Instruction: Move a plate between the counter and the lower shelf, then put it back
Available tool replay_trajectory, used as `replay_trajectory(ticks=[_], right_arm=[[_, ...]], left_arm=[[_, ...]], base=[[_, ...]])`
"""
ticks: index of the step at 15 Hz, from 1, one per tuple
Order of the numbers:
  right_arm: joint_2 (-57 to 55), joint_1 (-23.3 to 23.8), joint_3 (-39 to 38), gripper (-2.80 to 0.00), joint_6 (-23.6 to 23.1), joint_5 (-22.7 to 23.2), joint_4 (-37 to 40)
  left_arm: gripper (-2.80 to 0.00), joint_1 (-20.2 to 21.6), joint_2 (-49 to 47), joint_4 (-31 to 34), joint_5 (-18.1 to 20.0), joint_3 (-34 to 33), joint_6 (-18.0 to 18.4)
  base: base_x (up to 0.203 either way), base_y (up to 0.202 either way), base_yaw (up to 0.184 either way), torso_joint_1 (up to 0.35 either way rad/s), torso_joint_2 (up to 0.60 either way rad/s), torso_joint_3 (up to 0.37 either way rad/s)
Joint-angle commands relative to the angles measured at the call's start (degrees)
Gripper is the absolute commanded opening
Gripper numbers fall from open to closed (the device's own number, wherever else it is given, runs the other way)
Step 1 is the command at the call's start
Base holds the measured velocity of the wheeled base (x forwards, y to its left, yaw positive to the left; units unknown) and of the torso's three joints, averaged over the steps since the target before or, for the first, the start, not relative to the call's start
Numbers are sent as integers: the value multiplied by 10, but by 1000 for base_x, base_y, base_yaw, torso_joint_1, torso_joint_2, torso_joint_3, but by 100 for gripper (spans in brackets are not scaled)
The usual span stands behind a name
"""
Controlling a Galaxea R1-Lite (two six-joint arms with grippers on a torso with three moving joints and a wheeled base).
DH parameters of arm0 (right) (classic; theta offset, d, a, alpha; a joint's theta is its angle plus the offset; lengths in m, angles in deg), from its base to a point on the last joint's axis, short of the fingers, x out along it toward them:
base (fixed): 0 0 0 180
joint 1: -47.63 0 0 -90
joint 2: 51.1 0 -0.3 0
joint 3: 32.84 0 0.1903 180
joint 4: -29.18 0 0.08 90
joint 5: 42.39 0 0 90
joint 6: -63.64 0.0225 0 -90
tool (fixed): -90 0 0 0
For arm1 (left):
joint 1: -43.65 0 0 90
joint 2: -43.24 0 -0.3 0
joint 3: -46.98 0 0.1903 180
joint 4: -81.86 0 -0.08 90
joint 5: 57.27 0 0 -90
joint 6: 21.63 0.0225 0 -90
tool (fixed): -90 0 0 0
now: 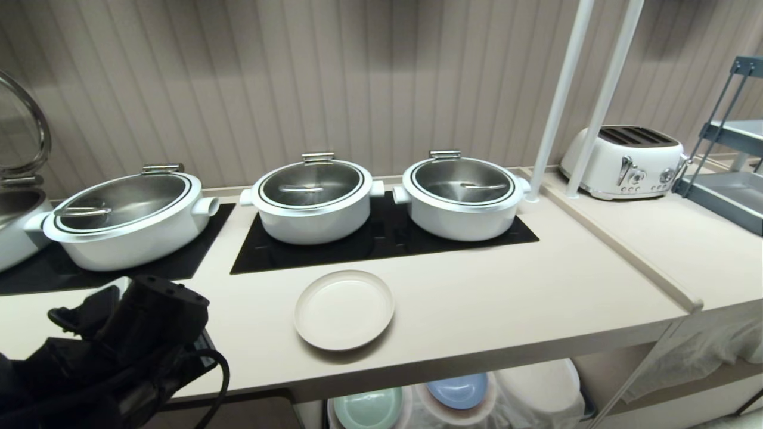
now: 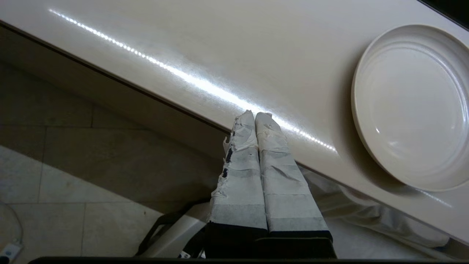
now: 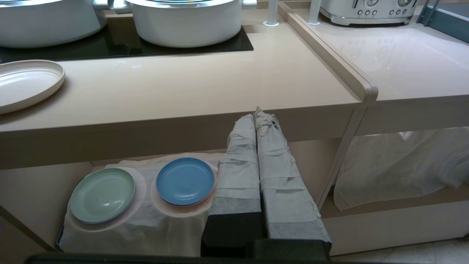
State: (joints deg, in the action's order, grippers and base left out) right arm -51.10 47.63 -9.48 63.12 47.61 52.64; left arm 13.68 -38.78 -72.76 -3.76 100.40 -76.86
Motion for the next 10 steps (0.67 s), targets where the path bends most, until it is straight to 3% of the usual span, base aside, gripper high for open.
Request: replay_trajectory(ticks=[1, 4, 6, 8, 10], right_arm=[[0, 0, 0, -280, 0, 0, 0], [0, 0, 0, -280, 0, 0, 0], [0, 0, 0, -280, 0, 0, 0], [0, 0, 0, -280, 0, 0, 0], [0, 0, 0, -280, 0, 0, 0]], left_arm=[[-280, 11, 16, -1, -22, -5, 8], [-280, 12, 46, -4, -44, -6, 36], [-280, 10, 84, -11, -47, -24, 81], [-280, 11, 123, -56, -47, -88, 165], [-280, 25, 162, -158, -36, -168, 279]], base=[[0, 0, 0, 0, 0, 0], [0, 0, 0, 0, 0, 0], [0, 0, 0, 0, 0, 0], [0, 0, 0, 0, 0, 0], [0, 0, 0, 0, 0, 0]])
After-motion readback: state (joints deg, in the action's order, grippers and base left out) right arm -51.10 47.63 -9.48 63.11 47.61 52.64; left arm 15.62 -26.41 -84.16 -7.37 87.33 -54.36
